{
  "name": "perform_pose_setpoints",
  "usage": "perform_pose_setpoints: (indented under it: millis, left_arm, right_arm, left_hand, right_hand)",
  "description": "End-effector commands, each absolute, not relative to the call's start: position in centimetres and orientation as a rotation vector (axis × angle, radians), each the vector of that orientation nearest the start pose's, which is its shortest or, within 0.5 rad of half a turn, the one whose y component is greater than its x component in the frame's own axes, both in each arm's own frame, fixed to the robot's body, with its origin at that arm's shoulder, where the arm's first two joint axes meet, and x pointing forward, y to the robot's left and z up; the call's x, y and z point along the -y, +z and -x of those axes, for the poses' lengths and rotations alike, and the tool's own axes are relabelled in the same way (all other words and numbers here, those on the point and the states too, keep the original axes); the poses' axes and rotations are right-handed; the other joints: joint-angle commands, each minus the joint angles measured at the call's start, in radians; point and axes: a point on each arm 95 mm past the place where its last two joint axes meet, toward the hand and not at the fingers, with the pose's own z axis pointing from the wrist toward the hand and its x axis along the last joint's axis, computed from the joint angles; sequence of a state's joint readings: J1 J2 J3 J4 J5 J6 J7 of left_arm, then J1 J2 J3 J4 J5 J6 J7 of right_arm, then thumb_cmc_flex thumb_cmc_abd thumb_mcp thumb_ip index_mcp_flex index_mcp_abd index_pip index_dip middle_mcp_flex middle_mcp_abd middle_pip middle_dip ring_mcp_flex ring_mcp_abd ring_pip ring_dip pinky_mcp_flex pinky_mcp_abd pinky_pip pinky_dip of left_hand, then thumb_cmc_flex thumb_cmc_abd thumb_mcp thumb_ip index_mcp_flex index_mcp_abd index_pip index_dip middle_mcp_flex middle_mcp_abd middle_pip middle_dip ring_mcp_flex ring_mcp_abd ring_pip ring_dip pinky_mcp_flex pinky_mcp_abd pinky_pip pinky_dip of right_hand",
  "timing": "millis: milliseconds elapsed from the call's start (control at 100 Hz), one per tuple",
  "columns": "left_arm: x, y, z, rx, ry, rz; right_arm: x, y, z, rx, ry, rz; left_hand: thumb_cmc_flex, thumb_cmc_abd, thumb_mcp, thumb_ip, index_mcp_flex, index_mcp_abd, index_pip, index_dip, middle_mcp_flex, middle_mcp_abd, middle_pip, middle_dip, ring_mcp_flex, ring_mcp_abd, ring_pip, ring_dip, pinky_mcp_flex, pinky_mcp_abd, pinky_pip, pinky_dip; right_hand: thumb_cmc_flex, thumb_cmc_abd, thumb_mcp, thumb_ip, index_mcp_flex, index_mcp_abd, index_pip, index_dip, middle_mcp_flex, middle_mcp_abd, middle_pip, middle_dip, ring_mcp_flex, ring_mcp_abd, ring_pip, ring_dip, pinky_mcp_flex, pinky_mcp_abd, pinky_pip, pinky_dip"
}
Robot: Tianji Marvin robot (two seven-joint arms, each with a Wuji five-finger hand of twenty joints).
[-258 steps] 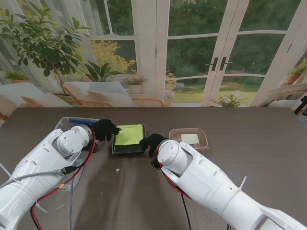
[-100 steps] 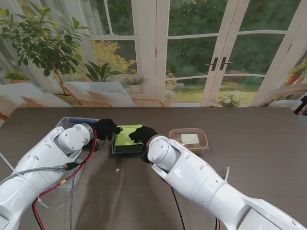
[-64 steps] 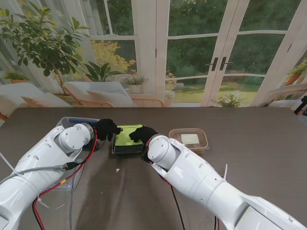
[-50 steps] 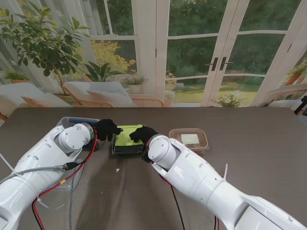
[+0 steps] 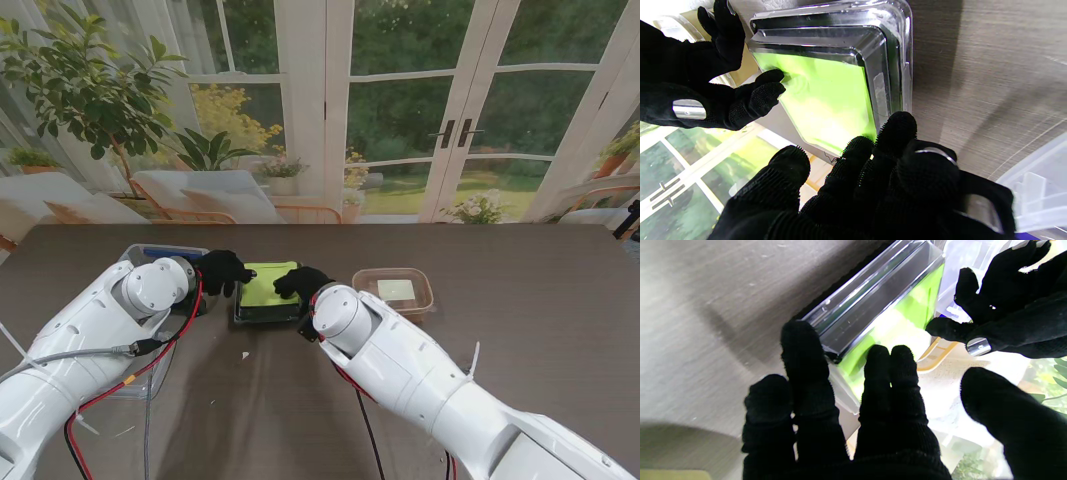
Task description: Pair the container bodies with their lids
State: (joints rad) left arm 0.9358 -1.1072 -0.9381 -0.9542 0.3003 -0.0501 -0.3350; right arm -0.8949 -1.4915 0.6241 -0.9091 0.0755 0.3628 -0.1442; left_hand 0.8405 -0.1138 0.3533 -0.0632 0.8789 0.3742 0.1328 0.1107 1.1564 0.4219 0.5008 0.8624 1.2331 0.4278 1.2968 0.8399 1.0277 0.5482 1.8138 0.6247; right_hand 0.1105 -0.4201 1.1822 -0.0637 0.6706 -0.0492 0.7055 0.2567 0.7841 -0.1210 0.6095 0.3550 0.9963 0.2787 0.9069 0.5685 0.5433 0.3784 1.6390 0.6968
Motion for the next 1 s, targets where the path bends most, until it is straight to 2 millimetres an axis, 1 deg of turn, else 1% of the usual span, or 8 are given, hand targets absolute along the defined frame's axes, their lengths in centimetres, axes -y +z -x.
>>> perform_pose_setpoints:
  millis: [0,140,280,400,470,860,990]
  left_arm:
    - [-4.2,-32.7,-54.3,-1.577,-1.448,1.931]
    - [-4.2,-32.7,-54.3,-1.578,-1.444,1.930]
    - [-4.3,-32.7,-54.3,-1.580,-1.438,1.930]
    - [-4.3,-32.8,-54.2,-1.578,-1.427,1.936]
    - [-4.4,-33.0,-54.2,-1.575,-1.419,1.944]
    - [-4.7,-34.1,-54.1,-1.576,-1.373,1.990]
    - [-4.7,-34.3,-54.0,-1.573,-1.365,1.995]
  right_arm:
    - [-18.8,-36.6,-50.7,1.331,-1.663,2.536]
    - [-18.8,-36.5,-50.6,1.290,-1.674,2.541]
    - [-19.0,-35.9,-50.7,1.263,-1.699,2.530]
    - [-19.0,-35.5,-50.7,1.280,-1.707,2.522]
    - [-19.1,-35.5,-50.8,1.280,-1.703,2.526]
    - [-18.7,-36.7,-50.9,1.296,-1.633,2.556]
    - [-18.7,-36.9,-50.9,1.288,-1.625,2.555]
  left_hand:
    - [-0.002,0.011,-0.022,0.013,0.027,0.009,0.043,0.027,0.020,0.026,0.018,0.015,-0.001,0.092,0.001,0.017,0.029,-0.005,0.147,-0.010]
    - [-0.001,0.011,-0.024,0.013,0.026,0.011,0.043,0.027,0.021,0.026,0.019,0.016,-0.001,0.092,0.001,0.017,0.028,-0.005,0.147,-0.009]
    - [-0.002,0.013,-0.028,0.013,0.019,0.012,0.039,0.026,0.020,0.024,0.019,0.016,-0.001,0.092,0.001,0.017,0.027,-0.005,0.146,-0.009]
    - [-0.002,0.013,-0.031,0.014,0.005,0.031,0.029,0.022,0.021,0.026,0.019,0.015,-0.001,0.092,0.001,0.017,0.026,-0.004,0.145,-0.008]
    - [-0.002,0.015,-0.032,0.014,0.005,0.033,0.027,0.021,0.021,0.026,0.019,0.016,-0.001,0.092,0.001,0.018,0.026,-0.004,0.145,-0.008]
    - [0.001,0.018,-0.041,0.014,0.006,0.037,0.024,0.019,0.021,0.028,0.019,0.015,-0.002,0.092,0.001,0.018,0.024,-0.004,0.143,-0.007]
    - [0.004,0.019,-0.044,0.014,0.002,0.039,0.022,0.019,0.021,0.030,0.019,0.015,-0.004,0.093,0.000,0.018,0.021,-0.003,0.141,-0.007]
  right_hand:
    - [-0.003,-0.013,0.000,-0.002,-0.022,0.044,0.017,0.010,-0.032,0.147,-0.045,-0.039,-0.022,0.012,-0.002,-0.003,0.130,-0.018,-0.011,0.032]
    - [-0.002,-0.015,0.004,-0.003,-0.022,0.048,0.017,0.010,-0.034,0.149,-0.044,-0.039,-0.023,0.016,-0.002,-0.003,0.124,-0.010,-0.016,0.034]
    - [0.000,-0.015,0.006,-0.004,-0.023,0.048,0.017,0.010,-0.034,0.151,-0.044,-0.040,-0.024,0.018,-0.002,-0.003,0.122,-0.008,-0.017,0.036]
    - [-0.003,-0.011,0.001,-0.004,-0.031,0.048,0.016,0.010,-0.039,0.149,-0.045,-0.040,-0.023,0.013,-0.001,-0.002,0.124,-0.011,-0.018,0.038]
    - [-0.002,-0.011,0.000,-0.004,-0.034,0.049,0.018,0.011,-0.042,0.150,-0.045,-0.040,-0.025,0.014,-0.002,-0.002,0.124,-0.011,-0.018,0.038]
    - [-0.003,-0.006,-0.005,-0.003,-0.054,0.057,0.026,0.015,-0.060,0.159,-0.043,-0.038,-0.032,0.012,-0.001,-0.002,0.117,-0.013,-0.021,0.040]
    - [-0.002,-0.005,-0.005,-0.003,-0.057,0.058,0.026,0.016,-0.066,0.157,-0.043,-0.038,-0.035,0.014,-0.002,-0.002,0.112,-0.013,-0.021,0.042]
